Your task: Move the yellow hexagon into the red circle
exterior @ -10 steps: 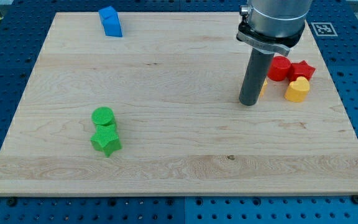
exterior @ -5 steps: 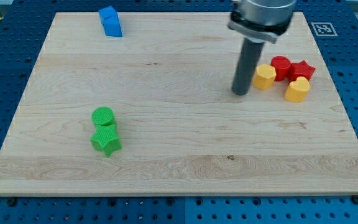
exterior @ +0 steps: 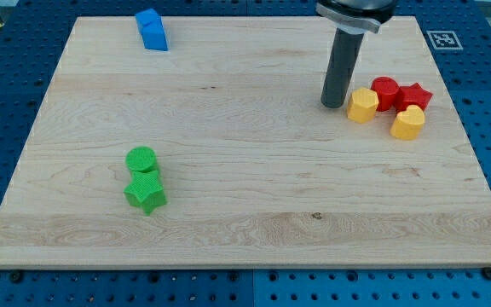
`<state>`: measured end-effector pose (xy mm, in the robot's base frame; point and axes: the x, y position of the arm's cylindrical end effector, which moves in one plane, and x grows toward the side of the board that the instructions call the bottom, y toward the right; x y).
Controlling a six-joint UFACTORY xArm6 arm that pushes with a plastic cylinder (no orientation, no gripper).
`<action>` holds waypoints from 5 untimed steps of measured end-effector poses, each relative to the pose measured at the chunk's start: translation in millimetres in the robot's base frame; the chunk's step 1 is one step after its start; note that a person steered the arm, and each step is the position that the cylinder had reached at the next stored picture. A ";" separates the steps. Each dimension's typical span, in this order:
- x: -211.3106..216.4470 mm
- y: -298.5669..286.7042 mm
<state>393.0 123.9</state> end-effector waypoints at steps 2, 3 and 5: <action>4.4 21.1; 4.8 20.6; 23.4 -33.9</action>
